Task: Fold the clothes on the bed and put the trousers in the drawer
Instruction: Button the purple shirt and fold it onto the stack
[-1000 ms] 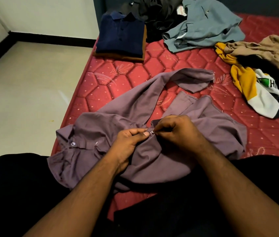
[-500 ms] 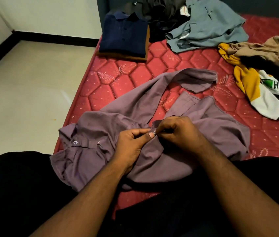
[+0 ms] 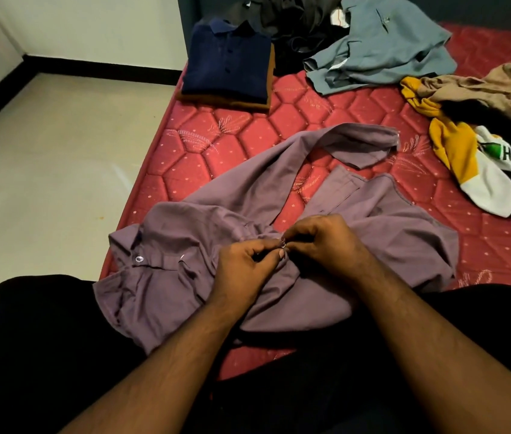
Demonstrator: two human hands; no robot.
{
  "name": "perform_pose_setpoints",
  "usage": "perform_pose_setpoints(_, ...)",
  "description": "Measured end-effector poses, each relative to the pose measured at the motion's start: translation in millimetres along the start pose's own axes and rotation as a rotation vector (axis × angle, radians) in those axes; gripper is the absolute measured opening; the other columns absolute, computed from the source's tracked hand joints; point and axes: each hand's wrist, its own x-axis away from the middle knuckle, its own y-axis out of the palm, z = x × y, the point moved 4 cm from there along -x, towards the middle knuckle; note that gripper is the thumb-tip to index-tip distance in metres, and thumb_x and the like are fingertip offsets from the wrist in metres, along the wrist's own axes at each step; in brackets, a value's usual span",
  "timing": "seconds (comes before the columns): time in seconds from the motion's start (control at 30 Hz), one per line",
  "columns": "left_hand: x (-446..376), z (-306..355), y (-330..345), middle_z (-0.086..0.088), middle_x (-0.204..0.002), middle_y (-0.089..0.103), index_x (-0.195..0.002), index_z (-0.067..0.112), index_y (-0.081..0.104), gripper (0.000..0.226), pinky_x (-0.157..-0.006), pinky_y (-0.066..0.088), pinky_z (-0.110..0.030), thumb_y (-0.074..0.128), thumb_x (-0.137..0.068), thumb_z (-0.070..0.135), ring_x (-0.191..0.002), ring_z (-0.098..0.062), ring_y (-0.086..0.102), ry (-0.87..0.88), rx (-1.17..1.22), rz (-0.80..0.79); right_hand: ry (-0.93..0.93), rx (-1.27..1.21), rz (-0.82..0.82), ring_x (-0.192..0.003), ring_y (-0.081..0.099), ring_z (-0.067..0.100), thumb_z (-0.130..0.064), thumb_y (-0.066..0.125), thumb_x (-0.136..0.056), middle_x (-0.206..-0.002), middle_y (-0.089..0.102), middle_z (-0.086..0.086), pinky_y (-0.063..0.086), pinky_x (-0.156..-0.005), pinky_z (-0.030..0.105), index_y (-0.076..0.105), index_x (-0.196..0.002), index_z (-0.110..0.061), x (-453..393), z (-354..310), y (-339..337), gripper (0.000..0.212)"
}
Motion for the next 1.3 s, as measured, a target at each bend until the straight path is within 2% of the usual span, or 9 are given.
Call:
perform_pose_setpoints(0.13,-0.4,-0.4,-2.0,0.005,-0.095,0.076,-0.102,0.014,0.077,0.022,-0.081,0.057,-0.027,0.075,-0.082,0.007,-0.087,-0.003,0.071,0.074,-0.090,0.011,0.017,0.075,0.022,-0.071,0.062,0.013,-0.011,0.079,-0.073,-0.077,0.069,0.000,0.053,-0.068,0.033,0.075,-0.081,-0.014,-1.5,-0.2,-1.8,0.010)
perform_pose_setpoints(0.23,0.5,3.5,-0.2,0.000,-0.093,0.076,-0.099,0.010,0.078,0.021,-0.077,0.057,-0.025,0.074,-0.078,0.012,-0.083,-0.002,0.071,0.183,-0.166,0.007,0.000,0.047,-0.046,-0.075,0.056,0.003,-0.010,0.079,-0.073,-0.084,0.060,-0.015,0.048,-0.070,0.018,0.075,-0.099,-0.018,-3.3,2.6,2.1,0.027)
perform_pose_setpoints(0.3,2.5,4.7,1.4,-0.002,-0.090,0.076,-0.097,0.009,0.078,0.021,-0.075,0.056,-0.025,0.072,-0.076,0.013,-0.079,-0.003,0.070,0.216,-0.197,0.023,-0.015,0.052,-0.110,-0.076,0.058,0.004,-0.011,0.078,-0.075,-0.083,0.060,-0.014,0.051,-0.072,0.023,0.077,-0.098,-0.017,-3.5,6.0,5.5,0.024)
perform_pose_setpoints(0.4,2.5,-1.7,1.2,0.005,-0.089,0.076,-0.100,0.014,0.078,0.019,-0.073,0.058,-0.025,0.074,-0.081,0.010,-0.078,-0.003,0.071,0.105,-0.133,0.009,0.046,0.049,-0.122,-0.074,0.063,0.010,-0.015,0.077,-0.077,-0.079,0.067,-0.006,0.053,-0.071,0.036,0.079,-0.091,-0.016,-3.4,10.0,2.5,0.014)
perform_pose_setpoints(0.6,-1.7,-9.3,2.1,0.008,-0.096,0.075,-0.103,0.015,0.077,0.023,-0.085,0.054,-0.020,0.072,-0.083,0.004,-0.089,0.001,0.069,0.013,-0.102,-0.017,0.104,0.176,-0.051,-0.075,0.063,0.017,-0.038,0.057,-0.074,-0.079,0.067,-0.004,0.053,-0.068,0.038,0.075,-0.081,-0.020,-0.1,5.6,5.3,0.026)
perform_pose_setpoints(0.73,-9.0,-13.1,4.4,0.008,-0.095,0.075,-0.102,0.016,0.076,0.021,-0.085,0.054,-0.026,0.065,-0.085,0.010,-0.089,-0.003,0.069,-0.080,-0.098,-0.150,0.192,0.231,-0.001,-0.076,0.058,0.018,-0.035,0.059,-0.080,-0.079,0.061,-0.005,0.048,-0.067,0.032,0.064,-0.075,-0.019,6.8,3.7,11.0,0.017)
perform_pose_setpoints(0.87,-10.0,-5.1,-0.6,0.002,-0.109,0.073,-0.113,0.020,0.071,0.028,-0.090,0.051,-0.030,0.056,-0.090,0.015,-0.100,-0.012,0.068,-0.027,-0.358,-0.307,0.280,0.168,-0.075,-0.077,0.059,0.021,-0.030,0.061,-0.088,-0.080,0.064,-0.003,0.047,-0.070,0.033,0.056,-0.076,-0.019,5.8,9.4,18.2,0.017)
perform_pose_setpoints(1.0,3.1,3.3,-31.6,-0.004,-0.121,0.068,-0.126,0.043,0.048,0.046,-0.089,0.053,-0.041,0.030,-0.083,0.043,-0.106,-0.031,0.066,0.069,-0.698,-0.496,0.453,0.207,-0.159,-0.091,0.063,0.029,-0.022,0.057,-0.090,-0.095,0.069,0.009,0.048,-0.075,0.033,0.059,-0.084,-0.018,13.3,31.5,3.8,0.008)
perform_pose_setpoints(1.3,10.0,43.6,-58.3,-0.003,-0.112,0.063,-0.111,0.030,0.071,0.039,-0.084,0.052,-0.039,0.044,-0.082,0.034,-0.102,-0.029,0.061,0.110,-1.072,-0.373,0.264,0.170,-0.426,-0.094,0.064,0.011,-0.023,0.071,-0.085,-0.103,0.071,-0.005,0.048,-0.087,0.025,0.073,-0.110,-0.022,14.7,7.3,14.9,0.025)
